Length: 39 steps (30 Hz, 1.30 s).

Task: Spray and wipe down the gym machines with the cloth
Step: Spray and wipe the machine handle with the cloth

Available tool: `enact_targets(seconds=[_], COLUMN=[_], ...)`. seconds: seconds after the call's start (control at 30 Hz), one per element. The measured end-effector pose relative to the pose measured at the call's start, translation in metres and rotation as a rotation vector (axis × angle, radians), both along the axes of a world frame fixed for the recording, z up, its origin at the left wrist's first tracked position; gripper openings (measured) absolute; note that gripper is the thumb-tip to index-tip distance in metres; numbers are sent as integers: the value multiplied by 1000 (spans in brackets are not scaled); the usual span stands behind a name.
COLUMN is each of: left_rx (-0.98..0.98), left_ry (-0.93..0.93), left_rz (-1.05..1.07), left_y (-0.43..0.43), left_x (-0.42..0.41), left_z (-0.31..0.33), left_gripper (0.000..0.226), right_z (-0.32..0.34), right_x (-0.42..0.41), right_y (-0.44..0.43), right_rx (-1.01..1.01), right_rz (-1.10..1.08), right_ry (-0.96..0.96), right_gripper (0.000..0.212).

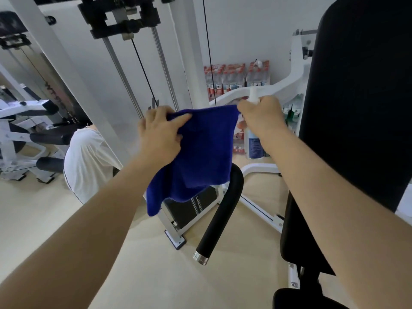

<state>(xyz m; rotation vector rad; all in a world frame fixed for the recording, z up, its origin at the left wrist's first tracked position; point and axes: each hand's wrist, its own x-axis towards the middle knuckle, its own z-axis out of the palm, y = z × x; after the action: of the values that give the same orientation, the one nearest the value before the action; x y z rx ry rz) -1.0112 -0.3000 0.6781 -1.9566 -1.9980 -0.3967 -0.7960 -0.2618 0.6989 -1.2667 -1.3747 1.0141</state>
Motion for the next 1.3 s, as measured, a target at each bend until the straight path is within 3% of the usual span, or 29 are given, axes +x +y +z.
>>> enact_targets(seconds=[0.07, 0.17, 0.23, 0.33, 0.5, 0.6, 0.67, 0.8, 0.87, 0.9, 0.93, 1.0, 1.03, 1.07, 1.1, 1.17, 1.3], left_rx=[-202, -521, -501, -482, -1069, -1184, -1098, -704, -518, -453, -388, -149, -24, 18, -10, -94, -119], left_ry=[200, 108, -74, -103, -188, -301, -394, -155, -170, -345, -644, -1311, -1471, -1444, -1376, -1264, -1266], left_rz=[-98, -260, -220, -129, -45, -121, -222, -436, -523, -551, -521, -217, -11, 161, 271, 361, 379], left_y=[8, 3, 6, 23, 56, 61, 61, 29, 1, -13, -26, -42, -43, -40, -34, -24, -16], left_x=[4, 5, 4, 12, 22, 45, 64, 87, 85, 83, 83, 85, 87, 90, 95, 105, 131], left_z=[-22, -71, -91, -87, -54, -43, -45, -58, -66, -70, -73, -76, -79, -81, -81, -86, -86], left_gripper=[81, 95, 73, 26, 26, 28, 33, 54, 63, 64, 61, 53, 41, 21, 17, 51, 52], right_z=[-19, -59, -83, -111, -130, -127, -124, -117, -111, -108, -105, -103, -104, -106, -109, -115, -127], right_x=[2, 13, 19, 24, 37, 45, 48, 43, 37, 33, 30, 25, 23, 21, 19, 15, 9], right_y=[3, -6, -17, -28, -39, -41, -37, -27, -24, -24, -24, -28, -30, -35, -39, -55, -80], right_rx=[18, -106, -212, -339, -437, -443, -411, -270, -224, -234, -267, -332, -343, -344, -328, -284, -276], right_rz=[-56, 20, 85, 127, 162, 172, 145, 152, 240, 299, 349, 381, 357, 325, 295, 241, 149], right_ry=[-133, -150, -132, -70, 52, 128, 114, 80, 39, 30, 29, -33, -91, -136, -169, -191, -83], right_gripper=[12, 19, 23, 33, 32, 35, 34, 37, 39, 32, 26, 31, 37, 42, 44, 45, 45])
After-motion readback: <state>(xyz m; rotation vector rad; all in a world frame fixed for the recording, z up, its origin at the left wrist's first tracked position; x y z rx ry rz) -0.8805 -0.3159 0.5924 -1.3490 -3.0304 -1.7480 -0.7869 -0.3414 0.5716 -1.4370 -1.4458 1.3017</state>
